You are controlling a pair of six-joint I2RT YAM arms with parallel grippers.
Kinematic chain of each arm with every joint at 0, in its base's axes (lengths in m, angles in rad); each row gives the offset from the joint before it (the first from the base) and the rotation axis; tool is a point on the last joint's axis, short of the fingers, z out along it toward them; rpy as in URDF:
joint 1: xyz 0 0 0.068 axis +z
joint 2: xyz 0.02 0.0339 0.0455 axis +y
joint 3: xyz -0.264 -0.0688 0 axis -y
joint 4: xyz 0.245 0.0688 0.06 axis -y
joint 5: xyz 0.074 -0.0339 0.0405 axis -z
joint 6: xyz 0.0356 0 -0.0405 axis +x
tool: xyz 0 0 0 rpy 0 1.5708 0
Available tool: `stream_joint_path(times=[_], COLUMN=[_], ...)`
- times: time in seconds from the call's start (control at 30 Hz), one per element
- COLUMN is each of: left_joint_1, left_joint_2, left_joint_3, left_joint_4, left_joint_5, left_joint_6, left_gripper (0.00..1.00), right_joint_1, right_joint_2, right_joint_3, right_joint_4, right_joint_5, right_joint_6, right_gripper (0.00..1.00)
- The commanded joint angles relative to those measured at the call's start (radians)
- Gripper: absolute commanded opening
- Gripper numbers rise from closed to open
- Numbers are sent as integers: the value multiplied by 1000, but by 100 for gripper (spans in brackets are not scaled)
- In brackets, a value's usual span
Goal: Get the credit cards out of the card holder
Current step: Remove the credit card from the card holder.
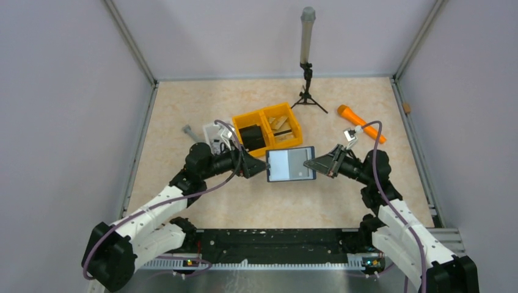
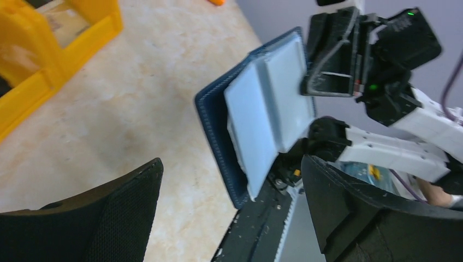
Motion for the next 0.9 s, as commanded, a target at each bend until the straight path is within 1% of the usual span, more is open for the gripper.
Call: stream_joint_path(times=[0.0, 0.17, 0.23, 0.3, 0.37, 0.43, 0.57, 0.6, 0.63, 0.73, 0.77, 0.87], left_joint_1=[-4, -30, -49, -67, -79, -87, -91, -92, -93, -90, -89, -85], left_joint_2=[26, 64, 98, 121, 144, 164, 192, 193, 187, 158, 149, 144], left_joint_3=[-8, -28, -19, -7, 14, 33, 43, 45, 43, 38, 36, 36], left_joint_4=[256, 303, 324, 337, 327, 299, 302, 300, 295, 229, 211, 173], left_joint_5=[178, 172, 181, 177, 171, 153, 137, 143, 143, 91, 74, 58], left_joint_6=[-139, -155, -164, -165, -159, -147, -142, -142, -137, -108, -98, -82], left_gripper=[99, 99, 96, 88, 75, 60, 5, 0, 0, 0, 0, 0], right_joint_1=[-7, -3, 3, 9, 16, 28, 50, 52, 51, 51, 52, 52], right_joint_2=[-18, -42, -56, -60, -52, -46, -32, -28, -25, -40, -52, -93], right_joint_3=[16, 15, 13, 21, 31, 37, 48, 50, 49, 44, 42, 31], right_joint_4=[91, 73, 63, 40, 26, 23, 10, 9, 15, 11, 8, -8], right_joint_5=[-30, -37, -26, -13, -10, -7, -4, -12, -20, -26, -25, -7], right_joint_6=[48, 53, 53, 36, 22, 13, -9, -13, -18, -36, -37, -40], right_gripper=[0, 0, 0, 0, 0, 0, 0, 3, 10, 36, 40, 42])
